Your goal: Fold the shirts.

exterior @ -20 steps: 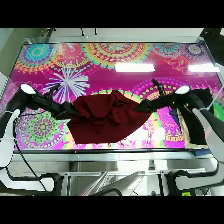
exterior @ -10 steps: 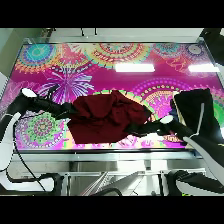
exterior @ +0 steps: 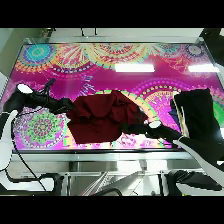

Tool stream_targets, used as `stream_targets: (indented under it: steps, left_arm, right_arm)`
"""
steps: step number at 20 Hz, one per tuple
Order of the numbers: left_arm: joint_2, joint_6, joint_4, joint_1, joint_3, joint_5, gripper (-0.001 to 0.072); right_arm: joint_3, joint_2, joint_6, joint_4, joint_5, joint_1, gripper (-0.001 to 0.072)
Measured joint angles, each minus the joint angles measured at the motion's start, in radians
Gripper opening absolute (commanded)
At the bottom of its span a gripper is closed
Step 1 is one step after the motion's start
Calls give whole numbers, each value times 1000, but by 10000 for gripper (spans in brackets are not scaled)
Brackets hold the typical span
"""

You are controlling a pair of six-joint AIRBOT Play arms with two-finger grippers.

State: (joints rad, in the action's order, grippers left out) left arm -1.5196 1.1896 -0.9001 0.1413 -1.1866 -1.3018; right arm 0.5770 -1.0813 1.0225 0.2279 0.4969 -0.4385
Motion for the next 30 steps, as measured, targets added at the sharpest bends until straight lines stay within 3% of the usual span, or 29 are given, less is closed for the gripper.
stream_targets:
  steps: [5, 10, 11, 12, 13, 17, 19, 25, 30]
  left_arm:
    - [0, -13, 0, 38, -2, -1, 700]
    - [0, -13, 3, 6, 29, 3, 700]
    - [0, -14, 3, -13, 43, 11, 700]
    - [0, -14, 3, -35, 58, 19, 700]
    - [0, -14, 6, -61, 72, 28, 700]
    - [0, -14, 10, -171, 85, 45, 698]
    - [0, -14, 10, -229, 59, 46, 594]
    - [0, 26, -64, -424, -59, 130, 593]
    - [-36, 83, -145, -554, -90, 214, 593]
  right_arm:
    - [188, -15, -37, 68, 114, 222, 17]
    - [488, -156, -44, 128, 274, 479, 18]
    - [535, -193, -45, 131, 313, 504, 82]
    - [567, -224, -47, 136, 337, 520, 286]
    - [591, -249, -48, 140, 356, 533, 351]
    - [639, -283, -55, 159, 441, 597, 346]
    - [647, -267, -45, 190, 516, 652, 345]
    - [579, -188, 40, 349, 729, 737, 345]
    - [408, -136, 59, 391, 740, 650, 345]
